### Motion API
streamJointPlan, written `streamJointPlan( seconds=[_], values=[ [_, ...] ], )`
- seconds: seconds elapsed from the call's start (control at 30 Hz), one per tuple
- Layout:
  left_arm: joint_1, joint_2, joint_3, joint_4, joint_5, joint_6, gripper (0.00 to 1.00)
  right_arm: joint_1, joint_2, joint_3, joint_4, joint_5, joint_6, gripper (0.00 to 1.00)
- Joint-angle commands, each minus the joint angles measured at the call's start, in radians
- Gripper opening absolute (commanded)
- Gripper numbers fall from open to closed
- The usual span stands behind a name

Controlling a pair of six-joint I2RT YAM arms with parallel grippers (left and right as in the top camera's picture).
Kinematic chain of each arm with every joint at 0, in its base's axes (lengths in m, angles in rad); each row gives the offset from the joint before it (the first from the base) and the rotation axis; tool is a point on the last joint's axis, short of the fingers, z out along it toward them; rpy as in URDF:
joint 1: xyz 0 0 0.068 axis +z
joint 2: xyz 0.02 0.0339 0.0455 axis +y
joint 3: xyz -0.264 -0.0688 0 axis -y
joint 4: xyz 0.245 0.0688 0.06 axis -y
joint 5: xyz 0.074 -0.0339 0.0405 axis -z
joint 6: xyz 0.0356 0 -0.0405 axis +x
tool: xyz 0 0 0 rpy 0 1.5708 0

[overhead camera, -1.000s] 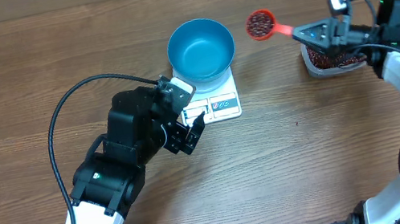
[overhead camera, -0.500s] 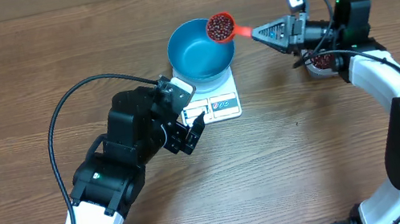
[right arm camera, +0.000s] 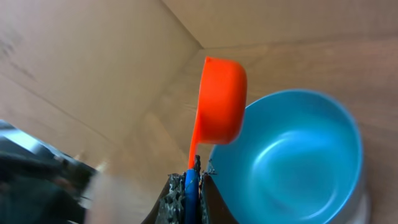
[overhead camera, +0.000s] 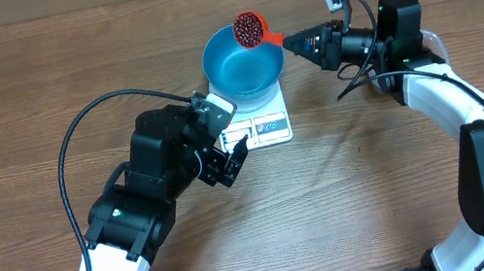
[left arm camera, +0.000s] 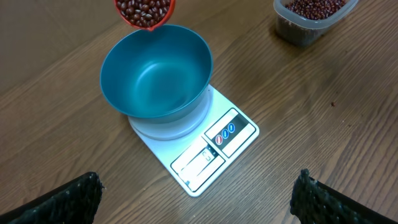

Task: Scoop item into bowl and weigh 150g on scale
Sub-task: 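Lift the filled scoop and carry it over the blue bowl, then tilt the scoop to pour beans into the blue bowl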

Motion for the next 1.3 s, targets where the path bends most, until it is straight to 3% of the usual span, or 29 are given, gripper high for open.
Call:
streamJointPlan(
  seconds=[0.0,0.17,1.07,1.27],
  values=[
    [0.005,-0.01,-0.002,0.0,-0.008,-0.015,1.0,0.006,0.003,0.005,0.003,0.029,-0.254,0.04],
    [0.005,-0.01,-0.002,0.0,-0.008,-0.015,1.0,0.006,0.003,0.005,-0.024,0.029,-0.444,0.04],
    [0.005,-0.01,-0.002,0.0,-0.008,-0.015,1.0,0.006,0.003,0.005,-0.023,0.029,-0.843,0.04],
    [0.005,-0.01,-0.002,0.0,-0.008,-0.015,1.0,0.006,0.003,0.005,-0.021,0.029,-0.843,0.04]
  ],
)
